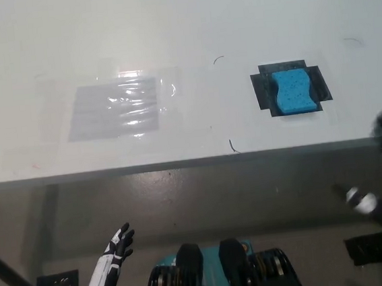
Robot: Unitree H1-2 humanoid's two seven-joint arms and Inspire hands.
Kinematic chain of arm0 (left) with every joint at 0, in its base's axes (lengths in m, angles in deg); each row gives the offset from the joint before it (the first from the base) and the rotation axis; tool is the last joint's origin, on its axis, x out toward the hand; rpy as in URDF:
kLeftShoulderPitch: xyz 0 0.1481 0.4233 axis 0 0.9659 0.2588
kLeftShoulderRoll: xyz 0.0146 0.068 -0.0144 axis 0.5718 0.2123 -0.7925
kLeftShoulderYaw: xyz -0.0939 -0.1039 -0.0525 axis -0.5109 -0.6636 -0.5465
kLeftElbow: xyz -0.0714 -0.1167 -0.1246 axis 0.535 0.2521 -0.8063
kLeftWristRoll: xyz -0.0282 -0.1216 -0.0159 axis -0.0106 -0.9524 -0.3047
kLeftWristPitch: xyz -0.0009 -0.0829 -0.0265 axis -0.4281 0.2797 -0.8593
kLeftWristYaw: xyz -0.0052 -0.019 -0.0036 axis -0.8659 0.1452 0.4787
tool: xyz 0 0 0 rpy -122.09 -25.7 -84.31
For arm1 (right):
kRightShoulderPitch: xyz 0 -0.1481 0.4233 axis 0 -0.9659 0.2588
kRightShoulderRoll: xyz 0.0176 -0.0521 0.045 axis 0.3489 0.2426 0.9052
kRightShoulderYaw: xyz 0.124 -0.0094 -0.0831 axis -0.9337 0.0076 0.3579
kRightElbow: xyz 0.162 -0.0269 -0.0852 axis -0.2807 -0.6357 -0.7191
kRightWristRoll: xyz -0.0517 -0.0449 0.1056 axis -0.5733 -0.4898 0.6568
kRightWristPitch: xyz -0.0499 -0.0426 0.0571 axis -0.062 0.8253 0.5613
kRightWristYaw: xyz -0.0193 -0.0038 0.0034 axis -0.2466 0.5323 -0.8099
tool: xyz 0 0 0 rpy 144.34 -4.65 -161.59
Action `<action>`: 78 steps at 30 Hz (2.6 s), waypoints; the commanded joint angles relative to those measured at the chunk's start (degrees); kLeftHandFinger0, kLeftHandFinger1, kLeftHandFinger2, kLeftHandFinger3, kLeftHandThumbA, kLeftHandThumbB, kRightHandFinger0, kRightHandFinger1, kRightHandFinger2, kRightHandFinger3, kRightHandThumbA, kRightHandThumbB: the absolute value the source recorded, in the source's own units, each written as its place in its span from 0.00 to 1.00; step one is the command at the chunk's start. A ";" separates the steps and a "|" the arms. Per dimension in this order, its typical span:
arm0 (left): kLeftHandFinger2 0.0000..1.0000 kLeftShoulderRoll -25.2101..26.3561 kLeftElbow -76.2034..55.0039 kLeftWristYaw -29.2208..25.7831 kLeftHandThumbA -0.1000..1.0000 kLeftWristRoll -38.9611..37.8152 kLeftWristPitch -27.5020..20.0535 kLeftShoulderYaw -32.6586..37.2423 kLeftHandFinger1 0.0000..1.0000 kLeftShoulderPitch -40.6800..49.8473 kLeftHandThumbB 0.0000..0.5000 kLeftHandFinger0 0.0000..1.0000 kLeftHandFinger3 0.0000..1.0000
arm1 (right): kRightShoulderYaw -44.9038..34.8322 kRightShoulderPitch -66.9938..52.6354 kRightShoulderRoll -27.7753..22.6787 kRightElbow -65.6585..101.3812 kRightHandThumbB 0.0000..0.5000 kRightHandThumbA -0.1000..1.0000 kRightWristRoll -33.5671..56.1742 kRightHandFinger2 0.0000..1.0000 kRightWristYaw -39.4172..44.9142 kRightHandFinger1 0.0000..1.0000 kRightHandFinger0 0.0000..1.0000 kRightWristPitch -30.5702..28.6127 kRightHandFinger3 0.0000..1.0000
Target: A soft sponge is kept on the balc marked spot on the table infront of the robot and it uses its right hand fist to press down on it and drrags it across the table in a back and forth manner twice to clean it
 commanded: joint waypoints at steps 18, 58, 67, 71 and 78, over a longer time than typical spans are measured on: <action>1.00 0.76 0.08 0.40 1.00 0.28 -4.98 -0.30 1.00 -1.53 0.76 1.00 1.00 | -2.88 50.54 -4.31 4.90 0.44 1.00 16.01 0.00 -8.06 0.00 0.00 26.99 0.00; 1.00 0.00 1.19 0.71 1.00 0.81 -6.13 0.57 1.00 -0.42 0.78 1.00 1.00 | -0.76 58.10 0.94 -93.08 0.37 1.00 5.12 0.00 -5.82 0.00 0.00 6.98 0.00; 1.00 -0.08 0.82 1.01 1.00 0.78 -5.54 0.47 1.00 -0.35 0.79 1.00 1.00 | -0.56 53.93 2.77 -94.24 0.20 1.00 4.41 0.00 -6.19 0.00 0.00 8.00 0.00; 1.00 -0.01 1.02 1.17 1.00 0.45 -5.93 0.26 1.00 -0.44 0.79 1.00 1.00 | -0.60 53.73 3.10 -94.26 0.24 1.00 4.24 0.01 -6.37 0.00 0.00 7.68 0.00; 1.00 0.05 0.67 1.18 1.00 0.60 -5.60 0.19 1.00 -0.48 0.84 1.00 1.00 | -0.28 55.82 5.26 -93.63 0.31 1.00 3.29 0.01 -6.30 0.00 0.00 7.27 0.01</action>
